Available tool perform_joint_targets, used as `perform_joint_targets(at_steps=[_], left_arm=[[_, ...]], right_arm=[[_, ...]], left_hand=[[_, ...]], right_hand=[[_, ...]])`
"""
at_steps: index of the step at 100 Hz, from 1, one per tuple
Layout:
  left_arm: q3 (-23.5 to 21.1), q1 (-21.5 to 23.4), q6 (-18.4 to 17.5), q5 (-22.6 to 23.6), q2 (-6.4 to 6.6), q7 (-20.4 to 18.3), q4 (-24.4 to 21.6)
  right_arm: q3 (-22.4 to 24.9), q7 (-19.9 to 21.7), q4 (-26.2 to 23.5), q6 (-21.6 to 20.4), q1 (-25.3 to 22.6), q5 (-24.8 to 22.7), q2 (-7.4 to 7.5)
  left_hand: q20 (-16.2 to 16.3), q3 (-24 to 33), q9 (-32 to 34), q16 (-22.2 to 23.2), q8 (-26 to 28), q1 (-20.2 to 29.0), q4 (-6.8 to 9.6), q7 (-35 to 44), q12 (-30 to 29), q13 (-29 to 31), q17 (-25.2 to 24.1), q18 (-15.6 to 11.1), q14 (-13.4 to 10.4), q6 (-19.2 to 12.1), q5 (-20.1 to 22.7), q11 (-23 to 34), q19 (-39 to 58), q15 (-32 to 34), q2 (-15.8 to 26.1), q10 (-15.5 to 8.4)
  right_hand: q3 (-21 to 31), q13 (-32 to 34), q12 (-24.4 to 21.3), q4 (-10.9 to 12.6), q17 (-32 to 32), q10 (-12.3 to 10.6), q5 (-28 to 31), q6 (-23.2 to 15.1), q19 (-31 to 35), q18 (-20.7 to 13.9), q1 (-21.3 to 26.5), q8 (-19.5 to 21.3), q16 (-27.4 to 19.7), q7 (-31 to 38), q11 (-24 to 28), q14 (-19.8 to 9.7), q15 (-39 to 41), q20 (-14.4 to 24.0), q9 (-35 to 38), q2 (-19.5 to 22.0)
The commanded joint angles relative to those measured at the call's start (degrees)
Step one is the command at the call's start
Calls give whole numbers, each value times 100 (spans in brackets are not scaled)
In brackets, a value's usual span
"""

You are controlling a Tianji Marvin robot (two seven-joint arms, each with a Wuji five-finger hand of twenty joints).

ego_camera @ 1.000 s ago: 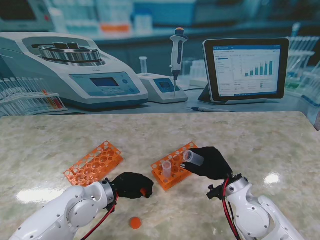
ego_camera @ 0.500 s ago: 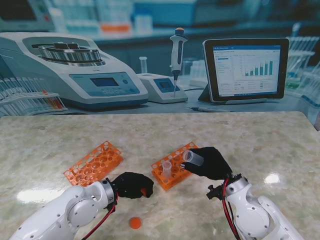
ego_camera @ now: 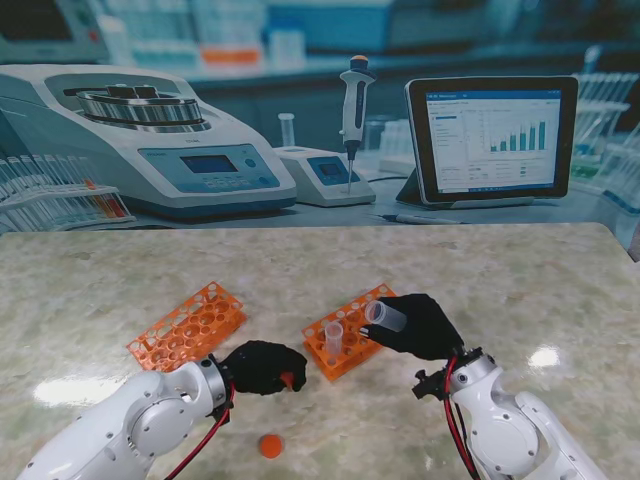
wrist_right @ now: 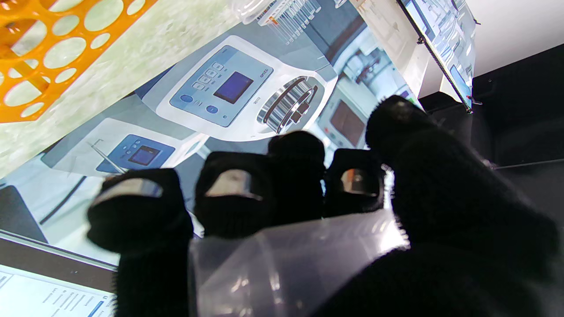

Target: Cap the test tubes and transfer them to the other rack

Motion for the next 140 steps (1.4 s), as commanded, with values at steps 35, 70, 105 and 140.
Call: perform_joint_targets(at_steps=[35,70,105,140], left_arm=[[-157,109,-26,-55,-21,3,-228],[-204,77,-77,-188,-61,108,-286],[-294,50,-122,-327,-105,219,-338],[-304,-23,-73,-534,-169,362,-399]], right_arm=[[-27,21,-21,5,-22,28,-13],[-23,16,-26,4,-30,32,-15],[-34,18,-25,7,-25,38,-15],[-30,38,-24,11,-25,43,-11]], left_hand=[[-206,421,165,-11,-13,602,-75,-102,-12,-41,-3,59,-211,237,173,453,-79,-172,-74,292],[-228,400,157,1,-4,621,-80,-132,-60,-39,-23,72,-200,256,178,432,-92,-210,-32,324],[-230,421,126,48,0,621,-90,-161,-71,-51,-41,79,-185,282,165,425,-113,-252,3,337],[-217,451,109,91,13,621,-104,-187,-71,-67,-65,90,-183,297,159,426,-146,-289,20,345]], right_hand=[[31,111,-13,91,58,-55,163,-295,13,69,175,267,-3,192,14,-59,-109,134,-33,168],[33,111,-15,89,58,-49,163,-295,13,70,169,268,-3,191,11,-59,-109,146,-31,176],[29,111,-15,90,57,-49,164,-295,7,71,173,268,-2,190,12,-59,-109,151,-27,171],[30,111,-16,89,57,-44,163,-304,5,66,170,271,-2,186,10,-59,-109,155,-28,166]])
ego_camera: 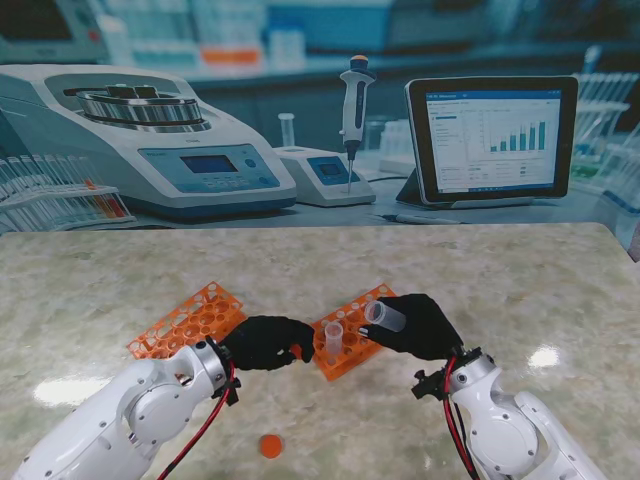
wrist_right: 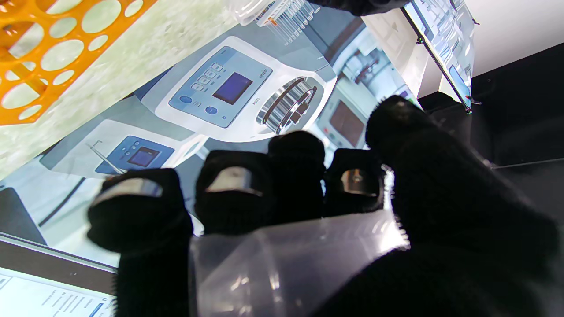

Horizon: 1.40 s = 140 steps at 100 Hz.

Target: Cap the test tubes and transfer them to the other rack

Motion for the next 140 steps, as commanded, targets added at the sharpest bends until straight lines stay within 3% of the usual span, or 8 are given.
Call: perform_joint_targets(at_steps=[1,140], left_arm=[[-18,-17,14,-25,-31,20,-98],[29,-150,-83,-841,-309,757,-387]], right_arm=[[-14,26,-25,12,-32,22,-10],[-243,363,129,194,231,163,44]], left_hand=[[-203,391,114,92,13,557,-97,-106,68,-65,-2,57,-232,221,157,410,-95,-143,20,274],[-150,460,79,139,44,558,-124,-111,97,-95,-24,108,-215,255,148,402,-146,-192,55,284]], right_hand=[[32,111,-15,89,66,-44,163,-304,9,66,171,263,-2,188,10,-61,-11,147,-26,164],[46,111,-6,95,69,-36,192,-279,8,41,185,253,2,178,-5,-78,-33,161,-20,129]])
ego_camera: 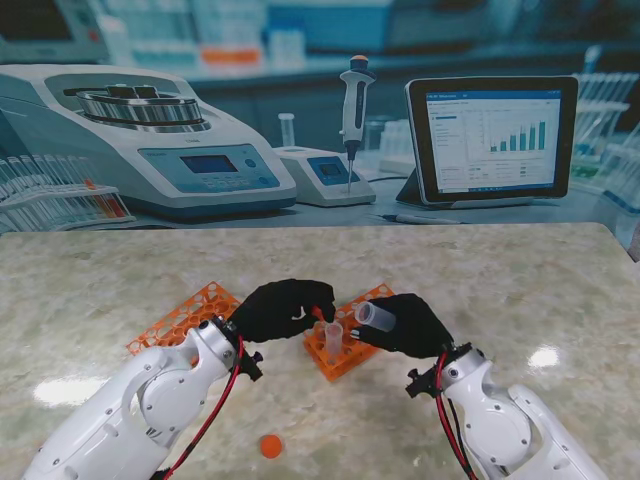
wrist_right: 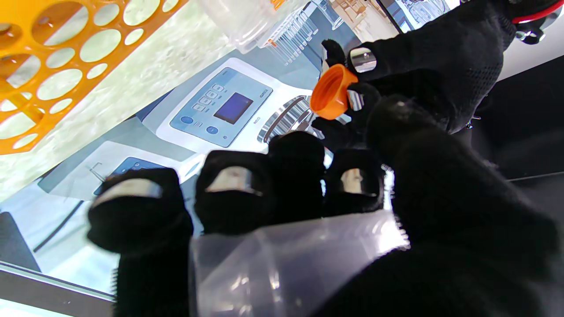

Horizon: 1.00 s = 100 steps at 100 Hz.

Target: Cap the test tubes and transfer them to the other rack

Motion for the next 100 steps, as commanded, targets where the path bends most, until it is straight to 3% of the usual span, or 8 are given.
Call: perform_joint_targets(at_steps=[1,39,100], left_arm=[[-3,6,-35,-42,-24,21,-74],[-57,66,-170,-284,-98,225,-148],[-276,394,-516,-187,-107,396,-590]], right_arm=[[-29,29,16,47,-11,24,-8],[-91,137,39,172,65,27,13],[-184,207,126,299,179,38,21]], left_hand=[[-150,389,75,70,43,557,-65,-69,98,-93,-14,0,-239,228,134,400,-125,-131,59,258],[-138,385,80,72,89,557,-68,-5,104,-88,-11,-2,-236,208,138,404,-135,-138,66,260],[-125,348,56,60,121,557,-54,63,99,-91,2,-26,-249,207,82,397,-133,-153,101,257]], right_hand=[[48,111,-5,96,70,-36,192,-279,10,40,186,251,2,178,-5,-78,-31,104,-19,133],[49,111,0,94,71,-28,192,-279,14,53,183,251,7,179,-6,-82,-32,106,-11,134],[51,111,3,96,68,-27,192,-277,6,51,192,251,12,179,-15,-78,-32,104,-15,127]])
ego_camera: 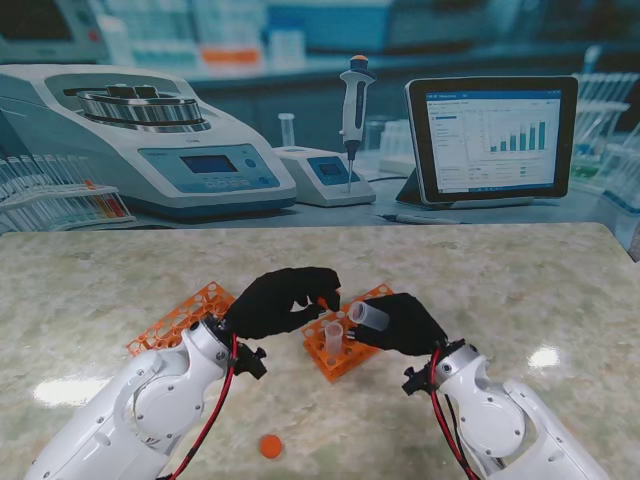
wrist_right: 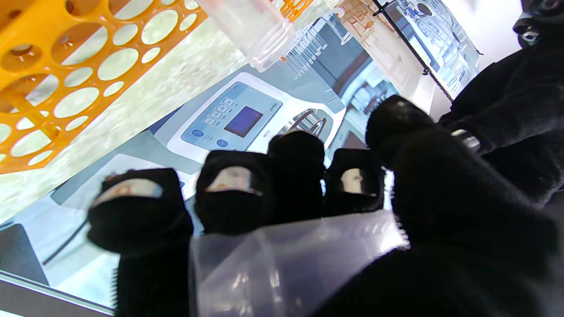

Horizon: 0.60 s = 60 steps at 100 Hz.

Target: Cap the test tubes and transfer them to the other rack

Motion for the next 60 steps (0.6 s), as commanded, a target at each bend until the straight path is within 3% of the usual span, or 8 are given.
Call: perform_joint_targets(at_steps=[1,60], left_arm=[[-18,76,-54,23,-4,4,-117],[-119,476,-456,236,45,-12,-540]], right_arm=[[-19,8,15,32,-23,19,-13],[-28,8,63,67,21,30,-17]], left_hand=[[-125,344,60,61,46,556,-54,63,100,-90,3,-38,-253,200,80,399,-94,-145,100,253],[-130,297,52,61,21,556,-32,25,99,-91,9,-71,-267,197,72,389,-99,-148,139,250]], right_hand=[[49,111,3,95,68,-26,192,-277,6,51,185,250,12,179,-14,-77,-30,104,-15,131],[47,112,6,94,65,-23,192,-277,-3,56,194,250,11,179,-16,-76,-35,102,-18,130]])
